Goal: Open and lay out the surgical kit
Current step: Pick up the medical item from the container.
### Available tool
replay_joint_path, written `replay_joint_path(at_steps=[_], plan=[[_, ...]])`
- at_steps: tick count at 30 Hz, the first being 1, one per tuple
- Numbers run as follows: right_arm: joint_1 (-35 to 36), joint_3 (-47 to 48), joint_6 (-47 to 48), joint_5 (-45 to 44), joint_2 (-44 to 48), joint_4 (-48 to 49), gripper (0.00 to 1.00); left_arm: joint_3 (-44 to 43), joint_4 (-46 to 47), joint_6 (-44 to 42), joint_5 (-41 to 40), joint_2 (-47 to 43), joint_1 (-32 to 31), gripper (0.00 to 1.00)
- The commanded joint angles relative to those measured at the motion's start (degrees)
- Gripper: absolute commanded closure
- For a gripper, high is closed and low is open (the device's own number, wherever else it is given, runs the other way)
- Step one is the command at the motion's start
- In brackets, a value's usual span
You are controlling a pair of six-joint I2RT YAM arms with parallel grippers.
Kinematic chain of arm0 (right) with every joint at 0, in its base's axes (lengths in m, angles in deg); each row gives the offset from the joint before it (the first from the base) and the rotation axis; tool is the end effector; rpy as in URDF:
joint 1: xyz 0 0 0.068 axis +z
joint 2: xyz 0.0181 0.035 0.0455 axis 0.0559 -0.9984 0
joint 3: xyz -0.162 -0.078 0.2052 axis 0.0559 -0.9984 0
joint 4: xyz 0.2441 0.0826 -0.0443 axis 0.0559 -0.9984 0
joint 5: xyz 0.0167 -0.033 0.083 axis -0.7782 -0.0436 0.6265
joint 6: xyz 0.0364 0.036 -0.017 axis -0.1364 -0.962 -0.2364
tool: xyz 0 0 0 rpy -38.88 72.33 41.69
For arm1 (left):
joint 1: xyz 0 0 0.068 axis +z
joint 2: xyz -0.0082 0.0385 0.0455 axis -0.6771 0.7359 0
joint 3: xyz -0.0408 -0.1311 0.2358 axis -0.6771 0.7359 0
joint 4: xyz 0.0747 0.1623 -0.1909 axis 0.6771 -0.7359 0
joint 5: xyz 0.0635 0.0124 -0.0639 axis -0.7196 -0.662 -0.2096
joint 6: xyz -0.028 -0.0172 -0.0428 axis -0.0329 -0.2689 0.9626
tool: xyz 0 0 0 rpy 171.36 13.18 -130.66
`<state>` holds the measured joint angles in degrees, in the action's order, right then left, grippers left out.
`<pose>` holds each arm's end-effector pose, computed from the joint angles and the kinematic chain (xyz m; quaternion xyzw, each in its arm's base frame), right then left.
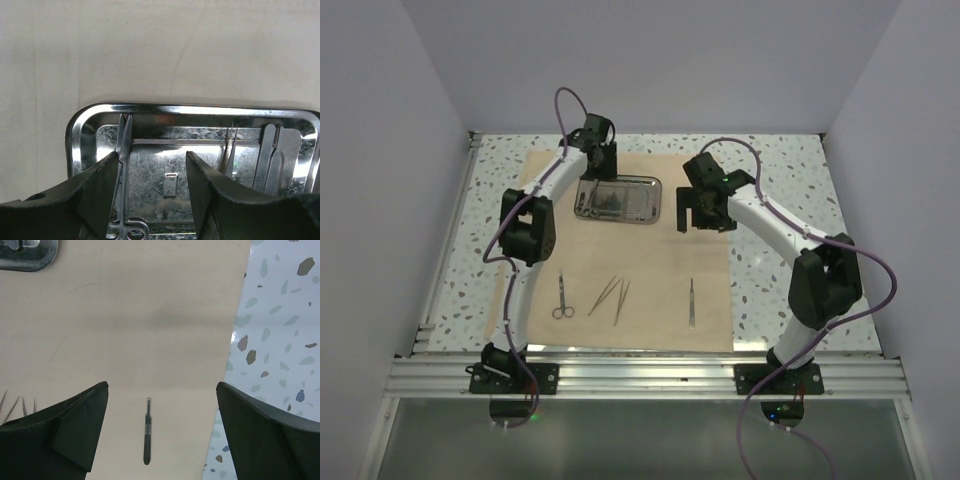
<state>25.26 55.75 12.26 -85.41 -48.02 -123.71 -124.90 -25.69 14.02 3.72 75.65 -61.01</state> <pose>0.3200 0.1644 0.2654 0.0064 0.9698 0.0012 0.2437 0.5090 -0.1650 0.1984 -0.0359 0.9500 -0.0522 0.3058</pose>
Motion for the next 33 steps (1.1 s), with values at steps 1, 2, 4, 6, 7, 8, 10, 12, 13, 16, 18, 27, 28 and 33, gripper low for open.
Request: replay_joint_path(at_steps=[1, 2, 4, 6, 7, 8, 10, 12, 13, 16, 18, 27, 28, 33], plan=[[-0.34, 2.62, 0.53, -1.88, -0.73, -1.45, 0.07, -2.42, -0.4, -2.21, -1.43, 0.13, 1.6, 0.41], [-0.34, 2.97, 0.62, -1.97, -1.43, -1.46, 0.07, -2.06, -0.05, -2.56, -1.43, 0.13, 1.69, 0.42], [-0.43, 3.94, 0.79, -2.06, -2.14, -1.72, 0.07, -1.36, 0.12, -3.08, -1.6, 0.22, 1.96, 0.45], [-0.52, 4.82, 0.88, -2.06, -3.28, -1.81, 0.07, -0.31, 0.12, -3.26, -1.69, 0.13, 1.96, 0.47], [-0.61, 5.17, 0.88, -2.06, -3.72, -1.89, 0.07, 0.22, 0.56, -3.61, -1.69, 0.04, 1.96, 0.48], [-0.52, 5.26, 0.88, -2.06, -4.24, -1.81, 0.07, 0.84, 0.83, -3.61, -1.69, -0.13, 1.96, 0.49], [-0.61, 5.61, 0.8, -1.88, -4.69, -1.81, 0.07, 2.86, 1.61, -3.96, -1.78, -0.4, 2.04, 0.5], [-0.52, 5.79, 0.79, -1.62, -5.13, -1.81, 0.08, 3.74, 1.71, -4.05, -1.96, -0.05, 2.04, 0.51], [-0.61, 5.79, 0.71, -1.71, -5.13, -1.81, 0.08, 3.66, 1.79, -4.05, -1.87, 0.13, 2.04, 0.51], [-0.7, 5.44, 0.71, -2.05, -4.78, -1.72, 0.08, 3.48, 1.8, -4.05, -1.52, 1.18, 2.22, 0.55], [-0.69, 5.0, 0.71, -2.14, -4.6, -1.81, 0.08, 3.13, 1.8, -3.97, -1.52, 1.71, 2.31, 0.6], [-0.78, 4.29, 0.53, -2.41, -4.25, -1.63, 0.08, 1.64, 1.27, -3.97, -1.87, 1.8, 2.84, 1.0], [-0.78, 4.3, 0.53, -2.41, -4.25, -1.63, 0.08, 1.55, 1.18, -4.05, -1.87, 1.63, 2.92, 1.0], [-0.7, 4.3, 0.27, -1.97, -4.25, -1.54, 0.08, 0.49, 0.57, -4.23, -2.57, -0.13, 3.01, 1.0]])
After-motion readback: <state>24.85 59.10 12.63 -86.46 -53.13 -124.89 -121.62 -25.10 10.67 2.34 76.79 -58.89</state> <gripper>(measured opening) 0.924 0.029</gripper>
